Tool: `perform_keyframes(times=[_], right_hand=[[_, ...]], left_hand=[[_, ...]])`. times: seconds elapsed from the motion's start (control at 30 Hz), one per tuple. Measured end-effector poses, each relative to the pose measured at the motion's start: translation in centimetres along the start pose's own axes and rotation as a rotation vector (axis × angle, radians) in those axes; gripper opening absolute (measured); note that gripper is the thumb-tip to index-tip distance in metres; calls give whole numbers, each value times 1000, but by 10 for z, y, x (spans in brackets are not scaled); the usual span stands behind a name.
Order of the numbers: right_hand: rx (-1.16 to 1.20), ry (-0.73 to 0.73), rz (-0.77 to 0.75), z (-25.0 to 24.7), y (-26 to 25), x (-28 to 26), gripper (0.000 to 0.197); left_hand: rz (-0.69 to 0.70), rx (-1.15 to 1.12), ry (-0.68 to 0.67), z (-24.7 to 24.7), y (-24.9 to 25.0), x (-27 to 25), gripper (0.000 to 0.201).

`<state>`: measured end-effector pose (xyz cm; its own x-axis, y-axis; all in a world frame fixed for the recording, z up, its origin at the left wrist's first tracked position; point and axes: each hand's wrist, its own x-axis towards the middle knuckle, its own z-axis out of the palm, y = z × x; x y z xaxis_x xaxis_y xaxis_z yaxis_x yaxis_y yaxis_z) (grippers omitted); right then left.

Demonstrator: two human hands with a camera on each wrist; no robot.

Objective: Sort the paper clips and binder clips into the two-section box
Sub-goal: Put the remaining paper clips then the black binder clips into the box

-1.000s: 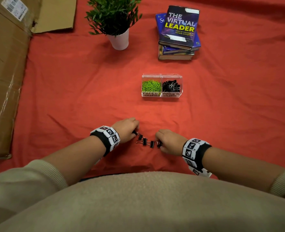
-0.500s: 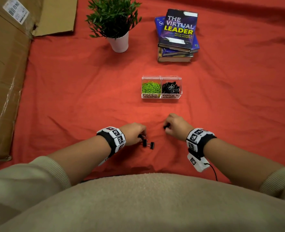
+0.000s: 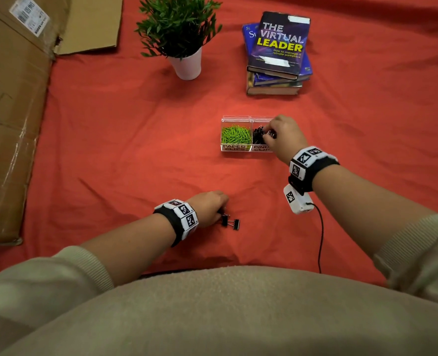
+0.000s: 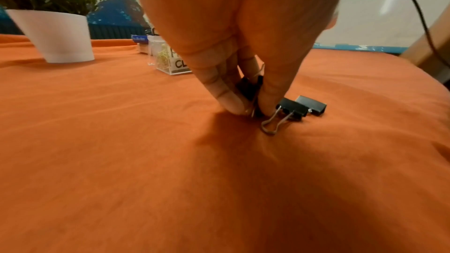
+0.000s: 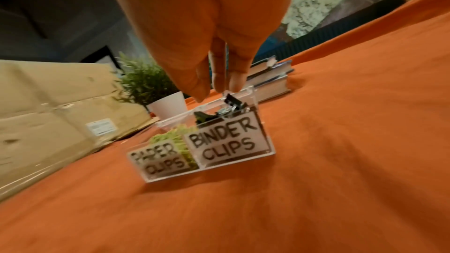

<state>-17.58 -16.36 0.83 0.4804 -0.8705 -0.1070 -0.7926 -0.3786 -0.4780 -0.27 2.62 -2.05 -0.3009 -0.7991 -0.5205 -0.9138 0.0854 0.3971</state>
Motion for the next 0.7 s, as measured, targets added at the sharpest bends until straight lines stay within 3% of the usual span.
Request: perform_keyframes(times=[0.1, 0.23, 0.3, 0.4, 0.57, 0.7], right_hand=[[17, -99, -181, 9, -23, -25, 17], [-91, -607, -427, 40, -53, -85, 23], [-157, -725, -515, 58, -57, -107, 40], [-293, -781, -565, 76, -55, -122, 60], [-290, -719, -528, 81, -48, -125, 38], [-143, -611, -428, 78, -28, -122, 28]], left_hand=[[-57, -103, 17, -3, -8, 1, 16], [-169, -198, 109, -15, -21, 6, 15], [-224, -273, 157, -23, -28, 8, 17], [-274, -348, 213, -30, -35, 12, 26], [-278, -417, 251, -43, -25, 26, 23], [-224, -446, 295, -61, -2, 44, 15]])
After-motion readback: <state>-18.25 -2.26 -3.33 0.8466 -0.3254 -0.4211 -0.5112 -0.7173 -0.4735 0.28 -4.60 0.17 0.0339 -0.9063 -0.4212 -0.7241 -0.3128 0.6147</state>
